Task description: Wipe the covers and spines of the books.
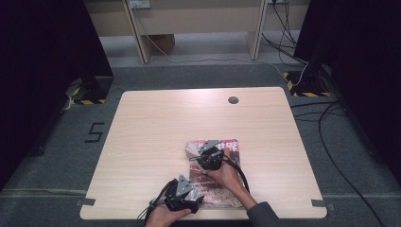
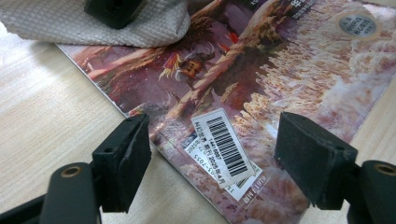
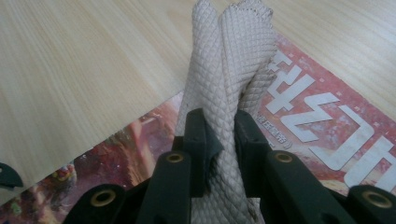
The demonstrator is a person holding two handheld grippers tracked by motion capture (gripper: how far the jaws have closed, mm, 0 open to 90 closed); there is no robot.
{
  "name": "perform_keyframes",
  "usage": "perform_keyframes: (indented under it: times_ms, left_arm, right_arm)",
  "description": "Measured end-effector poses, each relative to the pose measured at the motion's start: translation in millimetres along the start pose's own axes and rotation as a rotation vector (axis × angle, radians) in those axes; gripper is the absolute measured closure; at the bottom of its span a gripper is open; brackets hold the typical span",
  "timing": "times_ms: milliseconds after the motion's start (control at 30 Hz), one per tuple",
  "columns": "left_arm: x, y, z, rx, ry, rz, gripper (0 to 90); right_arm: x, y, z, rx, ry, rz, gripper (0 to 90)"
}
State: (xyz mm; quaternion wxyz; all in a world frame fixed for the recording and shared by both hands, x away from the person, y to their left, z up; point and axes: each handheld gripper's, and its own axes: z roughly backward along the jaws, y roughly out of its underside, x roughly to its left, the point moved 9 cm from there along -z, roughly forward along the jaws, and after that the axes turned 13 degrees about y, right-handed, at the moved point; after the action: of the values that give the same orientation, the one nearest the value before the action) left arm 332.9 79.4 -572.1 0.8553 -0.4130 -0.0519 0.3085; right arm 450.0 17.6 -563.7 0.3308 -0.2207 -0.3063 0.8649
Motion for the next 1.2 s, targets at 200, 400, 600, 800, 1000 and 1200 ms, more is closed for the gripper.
perform_keyframes:
  times_ms: [200, 400, 600, 800, 1000, 1200]
  left_arm:
    - [0.3, 0.4, 0.1, 0.001, 0.007, 0.006, 25.5]
    - [-0.8, 2.6, 2.8, 0.002, 0.001, -0.001, 25.2]
    - [2.2, 3.8, 2.6, 0.002, -0.004, 0.012, 20.4]
    - [0.9, 3.8, 3.0, -0.001, -0.013, 0.006, 21.1]
    - [0.9, 3.8, 2.9, -0.001, -0.014, 0.006, 21.1]
    - [1.2, 3.7, 2.8, -0.001, -0.01, 0.008, 21.0]
  right_arm:
    - [-1.3, 0.4, 0.0, -0.004, 0.003, -0.001, 77.9]
    - [-7.9, 3.5, 1.5, 0.003, 0.024, -0.017, 78.1]
    - [3.9, 3.3, 4.0, -0.001, -0.001, 0.002, 78.1]
    - [6.1, 4.8, 5.6, -0.002, -0.01, 0.0, 77.9]
    - [-1.0, 9.4, 9.1, 0.005, 0.007, -0.002, 77.6]
    - [-25.4, 22.5, 16.1, 0.016, 0.045, -0.041, 77.3]
